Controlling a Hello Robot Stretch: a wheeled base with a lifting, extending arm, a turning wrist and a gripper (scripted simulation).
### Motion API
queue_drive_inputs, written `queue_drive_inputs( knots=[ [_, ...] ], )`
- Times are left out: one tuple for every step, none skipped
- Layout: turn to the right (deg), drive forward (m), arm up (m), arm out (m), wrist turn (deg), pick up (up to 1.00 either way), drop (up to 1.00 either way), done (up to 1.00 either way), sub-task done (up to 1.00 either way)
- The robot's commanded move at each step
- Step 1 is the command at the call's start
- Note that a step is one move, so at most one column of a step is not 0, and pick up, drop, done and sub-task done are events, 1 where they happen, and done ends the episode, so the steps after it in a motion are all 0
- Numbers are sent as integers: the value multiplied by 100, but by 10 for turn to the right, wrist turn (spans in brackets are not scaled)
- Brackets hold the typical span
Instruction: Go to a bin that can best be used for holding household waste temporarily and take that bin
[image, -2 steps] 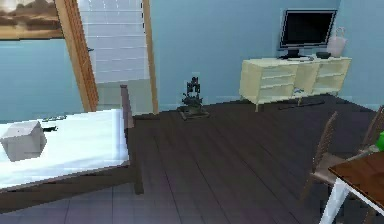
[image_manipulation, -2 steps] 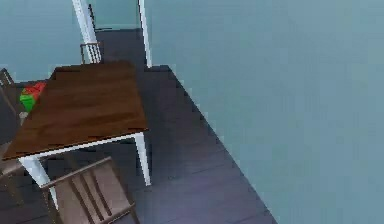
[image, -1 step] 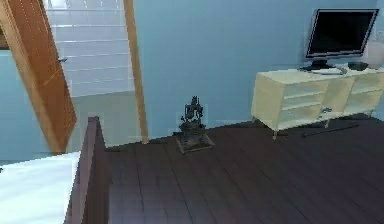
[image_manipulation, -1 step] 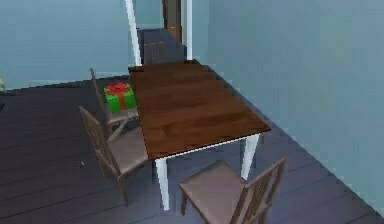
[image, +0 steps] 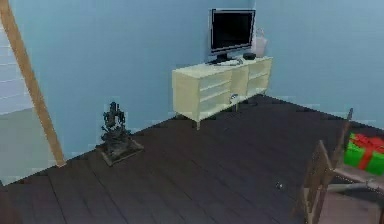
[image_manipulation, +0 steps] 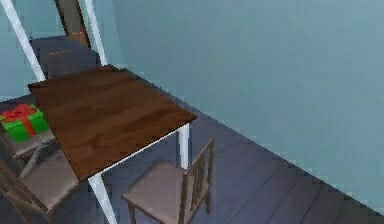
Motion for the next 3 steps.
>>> queue_drive_inputs(
  knots=[
    [0,100,0,0,0,0,0,0,0],
    [270,0,0,0,0,0,0,0,0],
    [0,5,0,0,0,0,0,0,0]
  ],
)
